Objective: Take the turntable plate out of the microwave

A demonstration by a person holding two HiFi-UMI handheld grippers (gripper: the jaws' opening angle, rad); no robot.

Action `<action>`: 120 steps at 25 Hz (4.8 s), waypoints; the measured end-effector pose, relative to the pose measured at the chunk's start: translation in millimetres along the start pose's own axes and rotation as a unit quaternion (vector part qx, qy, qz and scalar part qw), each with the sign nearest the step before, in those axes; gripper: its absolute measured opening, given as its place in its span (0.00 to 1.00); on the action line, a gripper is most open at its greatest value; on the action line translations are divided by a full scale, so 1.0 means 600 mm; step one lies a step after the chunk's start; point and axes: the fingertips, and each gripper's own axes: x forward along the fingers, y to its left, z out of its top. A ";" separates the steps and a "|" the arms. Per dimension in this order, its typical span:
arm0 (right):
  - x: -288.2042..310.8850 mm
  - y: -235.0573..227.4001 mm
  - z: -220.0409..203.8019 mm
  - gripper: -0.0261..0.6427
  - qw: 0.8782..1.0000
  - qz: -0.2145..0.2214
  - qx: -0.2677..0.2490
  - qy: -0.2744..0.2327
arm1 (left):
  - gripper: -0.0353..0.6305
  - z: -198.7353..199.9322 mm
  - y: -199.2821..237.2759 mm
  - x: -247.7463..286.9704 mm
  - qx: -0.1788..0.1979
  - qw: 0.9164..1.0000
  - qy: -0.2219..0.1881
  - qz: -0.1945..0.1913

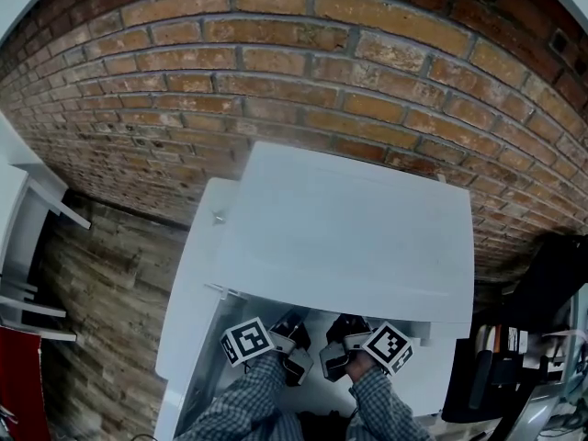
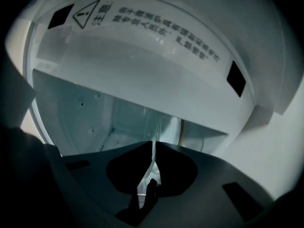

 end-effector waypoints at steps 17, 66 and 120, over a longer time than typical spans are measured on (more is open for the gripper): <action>0.011 0.057 0.005 0.08 0.997 0.078 0.012 -0.009 | 0.23 0.041 -0.023 0.036 -0.033 0.997 -0.053 -0.046; 0.012 0.026 -0.018 0.10 0.991 0.093 0.095 0.012 | 0.11 0.049 -0.022 0.028 -0.056 0.994 -0.050 -0.077; -0.367 0.033 -0.199 0.10 0.982 0.165 0.087 -0.015 | 0.11 -0.216 -0.079 -0.295 -0.055 0.986 -0.036 -0.152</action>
